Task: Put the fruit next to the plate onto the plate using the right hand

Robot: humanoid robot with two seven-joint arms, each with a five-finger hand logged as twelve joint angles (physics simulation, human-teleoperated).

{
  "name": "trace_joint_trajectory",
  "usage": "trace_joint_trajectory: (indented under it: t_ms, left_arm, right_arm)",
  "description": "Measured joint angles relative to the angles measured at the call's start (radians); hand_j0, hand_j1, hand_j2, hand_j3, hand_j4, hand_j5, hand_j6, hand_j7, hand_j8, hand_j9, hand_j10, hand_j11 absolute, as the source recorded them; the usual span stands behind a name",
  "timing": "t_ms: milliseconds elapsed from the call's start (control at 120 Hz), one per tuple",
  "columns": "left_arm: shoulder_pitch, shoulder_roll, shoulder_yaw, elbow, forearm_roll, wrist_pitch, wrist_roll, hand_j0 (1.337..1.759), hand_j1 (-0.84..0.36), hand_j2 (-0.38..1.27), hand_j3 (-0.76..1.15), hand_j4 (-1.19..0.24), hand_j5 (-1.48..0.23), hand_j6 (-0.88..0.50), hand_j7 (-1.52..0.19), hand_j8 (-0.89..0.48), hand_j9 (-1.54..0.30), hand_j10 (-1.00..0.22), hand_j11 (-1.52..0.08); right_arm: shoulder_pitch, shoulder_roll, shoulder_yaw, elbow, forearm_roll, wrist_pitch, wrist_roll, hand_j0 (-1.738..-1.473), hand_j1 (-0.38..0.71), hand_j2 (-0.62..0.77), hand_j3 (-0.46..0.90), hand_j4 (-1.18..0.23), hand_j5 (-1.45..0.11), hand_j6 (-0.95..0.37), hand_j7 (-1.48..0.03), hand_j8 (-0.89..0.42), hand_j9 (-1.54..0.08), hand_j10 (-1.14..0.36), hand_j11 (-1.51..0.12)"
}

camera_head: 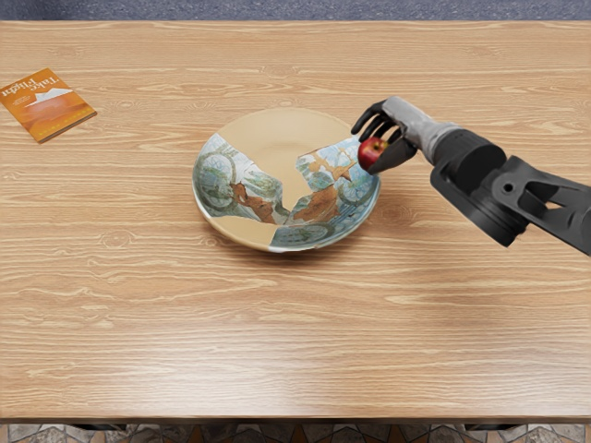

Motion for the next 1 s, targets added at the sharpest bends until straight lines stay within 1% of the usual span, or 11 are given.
trace_joint_trajectory:
  t_ms: [167, 858, 1000]
  left_arm:
    - [0.0, 0.0, 0.0, 0.0, 0.0, 0.0, 0.0, 1.658, 0.07, 0.05, 0.0, -0.23, -0.3, -0.23, -0.3, -0.23, -0.3, -0.23, -0.3]
    - [0.0, 0.0, 0.0, 0.0, 0.0, 0.0, 0.0, 1.658, 0.07, 0.05, 0.0, -0.23, -0.3, -0.23, -0.3, -0.23, -0.3, -0.23, -0.3]
    - [0.0, 0.0, 0.0, 0.0, 0.0, 0.0, 0.0, 1.658, 0.07, 0.05, 0.0, -0.23, -0.3, -0.23, -0.3, -0.23, -0.3, -0.23, -0.3]
  right_arm:
    - [0.009, 0.045, -0.002, -0.016, -0.001, 0.001, -0.006, -1.658, 0.26, 0.16, 0.0, -0.57, -0.76, -0.58, -0.75, -0.42, -0.75, -0.56, -0.76]
    - [0.011, 0.219, -0.033, -0.062, -0.01, 0.003, -0.009, -1.658, 0.26, 0.17, 0.0, -0.57, -0.76, -0.58, -0.75, -0.43, -0.75, -0.56, -0.75]
    - [0.014, 0.26, -0.041, -0.086, -0.012, 0.004, -0.009, -1.658, 0.26, 0.17, 0.0, -0.57, -0.76, -0.58, -0.75, -0.43, -0.75, -0.56, -0.75]
